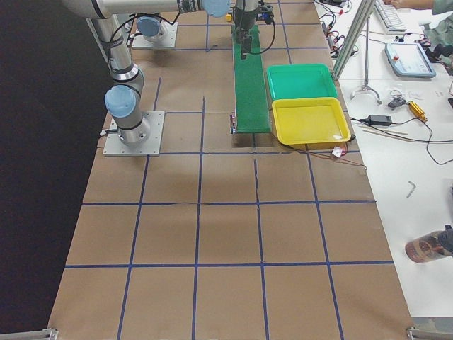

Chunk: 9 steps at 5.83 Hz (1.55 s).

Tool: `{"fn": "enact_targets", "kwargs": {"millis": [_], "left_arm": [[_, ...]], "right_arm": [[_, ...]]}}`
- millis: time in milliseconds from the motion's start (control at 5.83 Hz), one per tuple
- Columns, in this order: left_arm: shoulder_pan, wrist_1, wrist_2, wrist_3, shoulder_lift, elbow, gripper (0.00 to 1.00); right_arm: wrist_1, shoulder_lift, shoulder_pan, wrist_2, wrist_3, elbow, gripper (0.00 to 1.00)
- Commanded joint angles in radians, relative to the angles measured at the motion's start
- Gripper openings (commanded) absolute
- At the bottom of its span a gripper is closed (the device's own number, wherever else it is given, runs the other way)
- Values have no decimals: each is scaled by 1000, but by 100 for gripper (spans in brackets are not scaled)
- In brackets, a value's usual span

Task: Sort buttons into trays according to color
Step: 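Carry the orange cylinder onto the belt and release it with left gripper, then grasp a green-capped button with the left gripper while right moves over belt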

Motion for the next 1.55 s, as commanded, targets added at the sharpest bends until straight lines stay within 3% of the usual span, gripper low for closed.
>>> {"fn": "enact_targets", "kwargs": {"millis": [0,343,515,687,858,1030,1373], "left_arm": [[107,0,4,-52,37,2,98],[262,-38,-2,-35,77,5,98],[317,-63,-5,72,59,-16,97],[334,-63,4,254,39,-24,96],[341,-55,-2,265,7,-48,96],[339,2,-5,322,-48,-62,96],[331,110,-3,375,-138,-67,91]], "right_arm": [[-7,17,22,7,-332,58,100],[-164,42,121,6,-647,104,100],[-171,42,163,1,-809,139,100],[-182,45,166,-4,-869,145,100],[-283,52,166,-5,-1014,147,100],[-357,54,166,1,-1092,149,100],[-338,51,163,6,-1091,167,100]]}}
